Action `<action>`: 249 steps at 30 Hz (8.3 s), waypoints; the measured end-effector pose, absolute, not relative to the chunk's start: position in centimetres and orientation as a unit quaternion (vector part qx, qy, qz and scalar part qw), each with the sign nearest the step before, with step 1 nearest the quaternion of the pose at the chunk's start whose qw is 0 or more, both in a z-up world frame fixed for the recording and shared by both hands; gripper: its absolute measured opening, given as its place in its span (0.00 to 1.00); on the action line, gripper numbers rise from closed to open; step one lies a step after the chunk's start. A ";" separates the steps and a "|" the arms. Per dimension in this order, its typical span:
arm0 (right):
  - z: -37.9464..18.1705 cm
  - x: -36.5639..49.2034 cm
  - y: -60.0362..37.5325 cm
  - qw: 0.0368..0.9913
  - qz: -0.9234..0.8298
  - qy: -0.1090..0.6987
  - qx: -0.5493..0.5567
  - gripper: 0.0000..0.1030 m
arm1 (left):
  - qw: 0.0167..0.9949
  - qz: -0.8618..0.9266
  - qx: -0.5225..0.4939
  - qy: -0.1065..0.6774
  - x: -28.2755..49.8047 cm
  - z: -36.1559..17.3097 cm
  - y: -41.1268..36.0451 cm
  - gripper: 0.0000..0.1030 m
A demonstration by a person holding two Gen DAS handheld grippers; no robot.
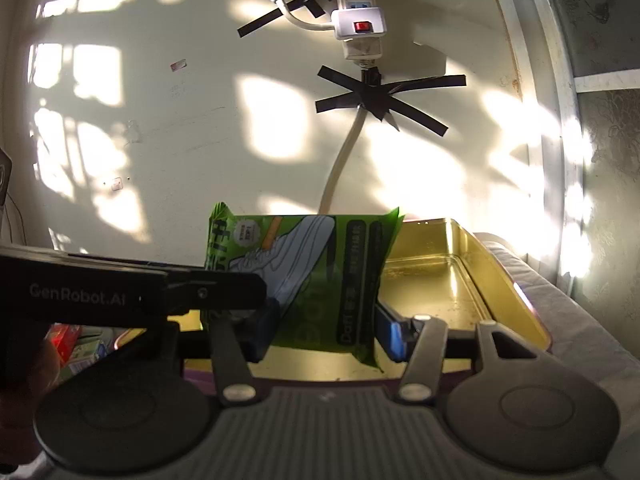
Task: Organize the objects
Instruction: 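Lower the green packet into the pink tin and open the right gripper, then reach the right gripper to the red box and grasp it, then carry the red box into the pink tin and release it, then grasp the Crest toothpaste box with the right gripper and lift it, then lower the toothpaste box into the pink tin and open the right gripper, then move the right gripper to the teal pouch and grasp it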
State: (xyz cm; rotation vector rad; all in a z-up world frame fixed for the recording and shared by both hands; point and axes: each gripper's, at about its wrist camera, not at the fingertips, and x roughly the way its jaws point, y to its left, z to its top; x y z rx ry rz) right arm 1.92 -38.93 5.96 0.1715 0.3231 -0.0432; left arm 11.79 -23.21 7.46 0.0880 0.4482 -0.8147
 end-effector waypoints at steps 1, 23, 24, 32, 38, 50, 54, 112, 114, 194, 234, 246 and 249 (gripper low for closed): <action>5.5 2.2 -39.7 0.982 -0.028 0.159 0.094 0.51 | 0.893 -0.392 0.047 0.217 12.1 7.2 -23.9 0.45; 5.2 -0.2 -33.5 0.997 -0.002 0.069 0.020 0.56 | 0.924 -0.315 0.031 0.216 4.1 4.8 -9.2 0.51; 5.5 -0.1 -32.9 0.997 0.010 0.077 0.026 0.54 | 0.928 -0.295 0.036 0.226 4.1 4.0 -7.6 0.51; 5.5 1.4 -23.4 0.976 0.150 0.154 0.023 0.54 | 0.961 -0.120 0.040 0.247 3.8 1.3 3.0 0.51; 4.4 3.8 -14.0 0.958 0.214 0.191 -0.022 0.71 | 0.960 -0.096 -0.057 0.258 3.7 0.6 8.7 0.51; 3.6 6.9 -10.9 0.948 0.195 0.249 -0.024 0.55 | 0.942 -0.118 -0.164 0.270 3.7 -0.2 11.1 0.51; 3.9 2.0 -13.6 0.929 0.261 0.260 -0.047 0.56 | 0.942 -0.132 -0.175 0.254 2.3 0.3 11.6 0.51; 4.9 0.8 -29.7 0.995 0.034 0.092 0.006 0.73 | 0.925 -0.305 -0.012 0.224 8.4 6.0 -11.3 0.47; 4.9 0.4 -29.0 0.995 0.048 0.090 -0.003 0.73 | 0.927 -0.296 -0.015 0.230 6.8 5.4 -9.0 0.48; 8.7 -2.6 -29.6 0.985 0.017 0.163 -0.058 0.70 | 0.925 -0.316 -0.062 0.202 9.3 11.0 -8.6 0.52; 5.4 -2.9 -32.3 0.982 -0.063 0.145 0.105 0.77 | 0.947 -0.201 0.069 0.243 7.3 6.3 -13.4 0.63; 4.2 -1.0 -23.4 0.972 0.050 0.217 0.076 0.77 | 0.948 -0.121 0.043 0.291 6.8 2.3 -3.1 0.63; 3.8 0.2 -20.5 0.965 0.093 0.238 0.059 0.77 | 0.949 -0.095 0.022 0.298 6.5 1.6 1.1 0.63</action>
